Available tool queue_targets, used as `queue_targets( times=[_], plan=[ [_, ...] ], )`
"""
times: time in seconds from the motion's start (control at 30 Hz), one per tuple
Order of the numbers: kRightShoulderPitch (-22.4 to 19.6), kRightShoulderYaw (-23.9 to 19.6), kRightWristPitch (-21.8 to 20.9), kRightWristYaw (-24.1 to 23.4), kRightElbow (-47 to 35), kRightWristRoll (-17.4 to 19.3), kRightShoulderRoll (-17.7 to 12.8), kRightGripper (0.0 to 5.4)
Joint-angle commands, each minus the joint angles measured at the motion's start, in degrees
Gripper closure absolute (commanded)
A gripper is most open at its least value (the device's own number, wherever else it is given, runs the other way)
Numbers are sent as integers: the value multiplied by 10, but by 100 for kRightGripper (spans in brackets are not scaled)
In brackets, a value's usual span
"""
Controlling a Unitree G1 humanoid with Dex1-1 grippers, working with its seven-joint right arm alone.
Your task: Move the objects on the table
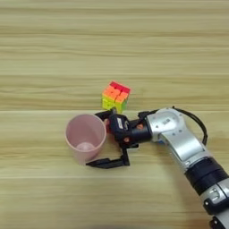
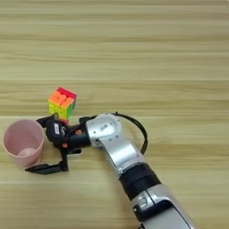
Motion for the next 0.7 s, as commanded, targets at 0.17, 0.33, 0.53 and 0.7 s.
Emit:
queue_targets(
  times=[0.17, 0.33, 0.53, 0.7],
  plan=[
    [-45, -5, -1, -26, -12, 3, 9, 27],
    [-43, -7, -4, -28, -13, 8, 11, 82],
    [-41, -15, 10, -28, -34, 25, 13, 122],
    [-44, -33, 28, -28, -64, 47, 9, 124]
  ],
)
